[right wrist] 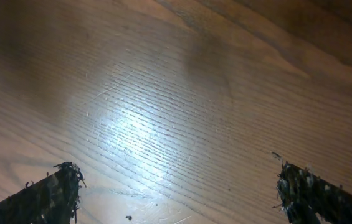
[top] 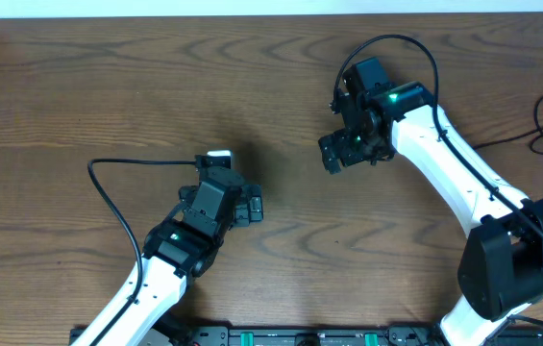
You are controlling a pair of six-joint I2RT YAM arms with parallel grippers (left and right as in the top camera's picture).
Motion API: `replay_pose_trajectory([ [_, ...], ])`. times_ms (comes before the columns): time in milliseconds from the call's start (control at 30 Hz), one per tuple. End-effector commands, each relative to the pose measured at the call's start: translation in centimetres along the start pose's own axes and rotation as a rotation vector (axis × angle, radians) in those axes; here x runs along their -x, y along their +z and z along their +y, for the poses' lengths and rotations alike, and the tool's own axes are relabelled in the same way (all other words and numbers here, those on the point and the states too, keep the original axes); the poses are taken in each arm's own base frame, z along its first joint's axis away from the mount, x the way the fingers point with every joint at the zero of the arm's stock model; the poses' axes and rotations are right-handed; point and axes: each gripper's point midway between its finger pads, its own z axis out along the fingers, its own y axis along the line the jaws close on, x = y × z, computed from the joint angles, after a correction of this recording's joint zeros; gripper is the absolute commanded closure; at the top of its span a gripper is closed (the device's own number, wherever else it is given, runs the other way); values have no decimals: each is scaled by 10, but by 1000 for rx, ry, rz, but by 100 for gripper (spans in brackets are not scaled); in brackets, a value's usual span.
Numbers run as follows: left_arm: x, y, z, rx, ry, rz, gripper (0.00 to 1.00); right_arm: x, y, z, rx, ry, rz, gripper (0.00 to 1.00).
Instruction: Untangle cables
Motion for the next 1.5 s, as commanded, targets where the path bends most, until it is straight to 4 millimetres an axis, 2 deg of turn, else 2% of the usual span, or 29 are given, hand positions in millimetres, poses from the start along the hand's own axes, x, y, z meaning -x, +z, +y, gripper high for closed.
replay_pose_trajectory([
  [0, 6, -2, 2, 11, 3, -16, 0, -1, -1, -1, -6, 11, -3, 1],
  [500, 8, -5, 1, 3, 1, -28, 0, -1, -1, -1, -6, 11, -2, 1],
  [700, 8, -12, 3, -10, -5, -55, 0, -1, -1, -1, -6, 11, -3, 1],
  [1100, -20, -29, 25, -40, -37, -139, 0, -1, -1, -1, -6, 11, -3, 1],
  [1233, -12, -37, 35, -47, -86, -222, 0, -1, -1, -1, -6, 11, -3, 1],
  [1467, 31, -59, 54, -87, -214, -528, 0, -1, -1, -1, -6, 11, -3, 1],
])
